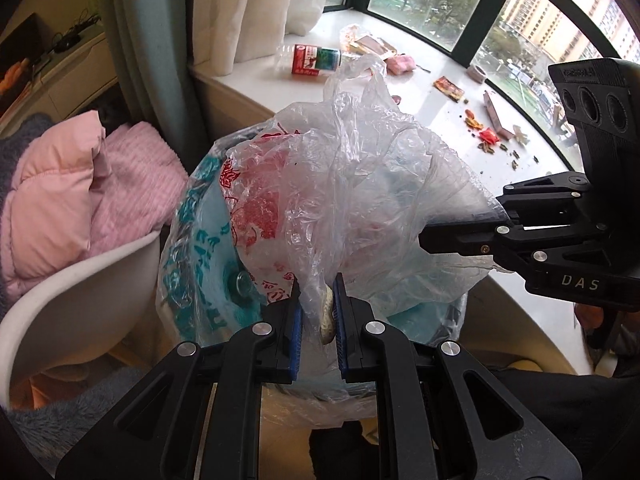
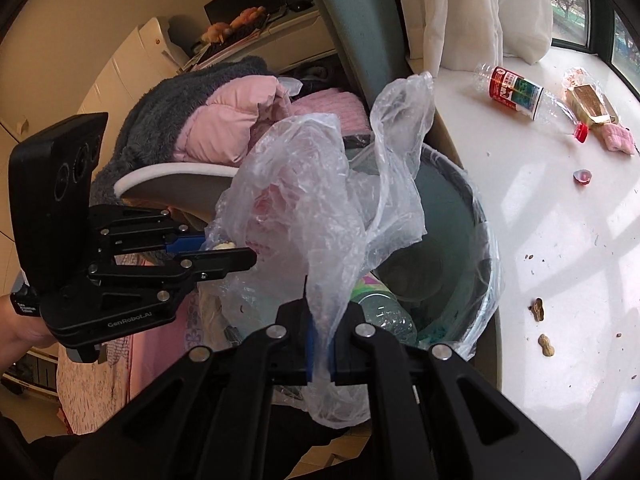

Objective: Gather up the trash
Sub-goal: 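Lift and carry the plastic bag with both tools over the trash bin, then lower the bag into the bin and open both tools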

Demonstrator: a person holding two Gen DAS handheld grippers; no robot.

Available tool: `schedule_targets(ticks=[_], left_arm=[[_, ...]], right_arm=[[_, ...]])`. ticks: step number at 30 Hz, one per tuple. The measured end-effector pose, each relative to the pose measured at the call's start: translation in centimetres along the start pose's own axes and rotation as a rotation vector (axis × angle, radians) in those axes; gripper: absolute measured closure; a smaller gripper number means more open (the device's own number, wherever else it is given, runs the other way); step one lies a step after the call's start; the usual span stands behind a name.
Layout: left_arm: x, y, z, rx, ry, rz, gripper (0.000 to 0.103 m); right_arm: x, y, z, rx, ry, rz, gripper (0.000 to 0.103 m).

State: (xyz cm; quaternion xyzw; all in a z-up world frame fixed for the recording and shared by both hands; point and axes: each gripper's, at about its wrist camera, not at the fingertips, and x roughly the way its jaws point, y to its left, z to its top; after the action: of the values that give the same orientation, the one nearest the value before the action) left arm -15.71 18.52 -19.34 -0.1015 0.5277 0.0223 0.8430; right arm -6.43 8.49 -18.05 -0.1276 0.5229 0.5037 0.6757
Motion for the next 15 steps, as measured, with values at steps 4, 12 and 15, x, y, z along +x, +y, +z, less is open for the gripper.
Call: schedule_targets(ticks=[4, 12, 15], left_arm=[[1.8, 1.0, 0.0, -0.038, 0.040, 0.020, 0.091], [5.0, 2.3, 0.6, -0.100, 0.094, 0.038, 0.091], [6.0, 2.4, 0.8, -0.102, 0.112, 0.045, 0.091]], right_arm=[[1.8, 0.0, 0.6, -0.030, 0.029, -0.010, 0.096], [5.4, -1.0, 2.4, -0.091, 0.098, -0.057, 0.096], [6.4, -1.5, 2.9, -0.123, 0.126, -0.068, 0.096]])
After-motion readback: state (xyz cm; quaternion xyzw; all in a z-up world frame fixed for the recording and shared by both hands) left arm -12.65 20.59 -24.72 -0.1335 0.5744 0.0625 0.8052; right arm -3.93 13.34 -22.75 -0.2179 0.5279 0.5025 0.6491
